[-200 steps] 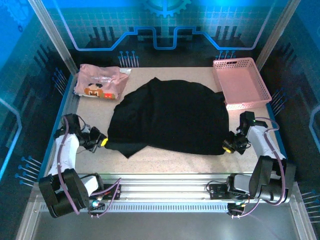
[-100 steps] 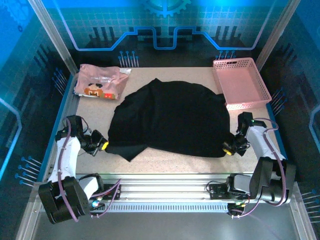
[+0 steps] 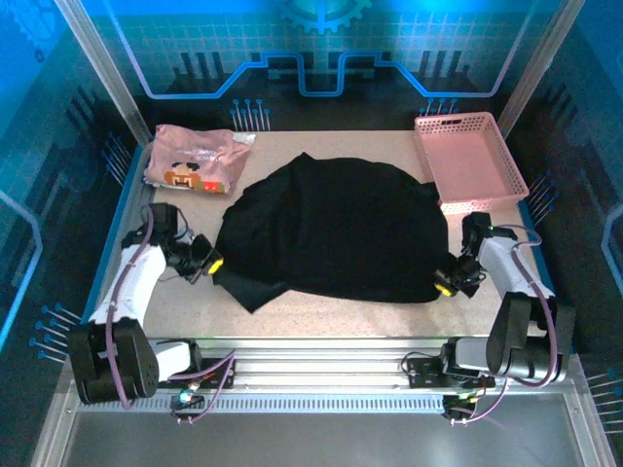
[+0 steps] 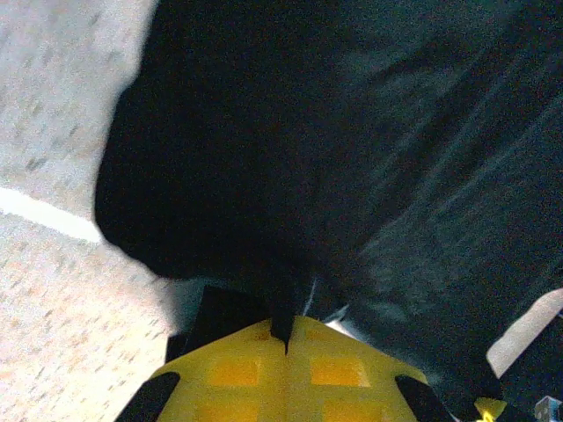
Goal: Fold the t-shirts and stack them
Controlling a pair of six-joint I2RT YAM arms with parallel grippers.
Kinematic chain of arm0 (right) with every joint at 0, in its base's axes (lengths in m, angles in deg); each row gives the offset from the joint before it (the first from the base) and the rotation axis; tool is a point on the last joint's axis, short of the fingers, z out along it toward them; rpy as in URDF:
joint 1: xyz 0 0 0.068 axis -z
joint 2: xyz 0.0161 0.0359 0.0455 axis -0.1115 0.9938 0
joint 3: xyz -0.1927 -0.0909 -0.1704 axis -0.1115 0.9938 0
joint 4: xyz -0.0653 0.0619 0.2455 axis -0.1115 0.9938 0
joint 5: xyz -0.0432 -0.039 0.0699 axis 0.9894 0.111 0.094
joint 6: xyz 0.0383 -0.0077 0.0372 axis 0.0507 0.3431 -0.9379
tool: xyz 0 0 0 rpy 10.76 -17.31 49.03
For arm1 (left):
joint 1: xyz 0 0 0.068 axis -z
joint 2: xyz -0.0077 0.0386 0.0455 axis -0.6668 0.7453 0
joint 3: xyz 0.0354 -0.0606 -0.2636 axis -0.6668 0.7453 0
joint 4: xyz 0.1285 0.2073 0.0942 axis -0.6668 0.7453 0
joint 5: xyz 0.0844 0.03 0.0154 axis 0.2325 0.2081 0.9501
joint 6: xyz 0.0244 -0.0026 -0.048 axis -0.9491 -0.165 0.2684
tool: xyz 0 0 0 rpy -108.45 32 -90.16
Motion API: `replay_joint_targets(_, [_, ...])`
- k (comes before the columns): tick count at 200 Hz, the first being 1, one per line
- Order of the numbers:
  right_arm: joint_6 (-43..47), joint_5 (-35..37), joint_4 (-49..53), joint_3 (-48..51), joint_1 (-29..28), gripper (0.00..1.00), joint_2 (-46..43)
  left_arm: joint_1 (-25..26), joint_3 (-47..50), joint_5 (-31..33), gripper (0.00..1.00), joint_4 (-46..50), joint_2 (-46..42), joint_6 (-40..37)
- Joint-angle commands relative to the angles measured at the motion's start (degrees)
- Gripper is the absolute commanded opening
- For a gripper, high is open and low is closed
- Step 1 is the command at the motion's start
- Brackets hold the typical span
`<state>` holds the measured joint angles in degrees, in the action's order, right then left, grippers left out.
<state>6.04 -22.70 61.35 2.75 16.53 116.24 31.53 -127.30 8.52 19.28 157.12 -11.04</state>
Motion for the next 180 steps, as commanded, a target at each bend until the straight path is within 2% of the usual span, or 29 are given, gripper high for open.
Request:
replay_joint_targets(1, [1.62, 1.39, 0.38, -3.49, 0.61, 0.00, 1.93, 0.25, -7.13, 2.71, 0.00, -2.74, 4.19, -1.43])
replay_joint_targets(38, [4.47, 0.75, -0.38, -9.42, 3.05, 0.00, 6.92, 0.26, -17.60, 1.94, 0.00, -3.17, 14.64, -5.92])
replay_joint_targets(114, [6.92, -0.41, -2.96, -17.41, 4.94, 0.00, 18.55, 2.90, -33.89, 0.23, 0.00, -1.80, 30.68, -9.82])
replay_joint_targets(180, [7.94, -0.59, -2.84, -23.63, 4.99, 0.00, 24.77, 3.47, -43.52, 1.22, 0.00, 0.79, 39.62, -12.26])
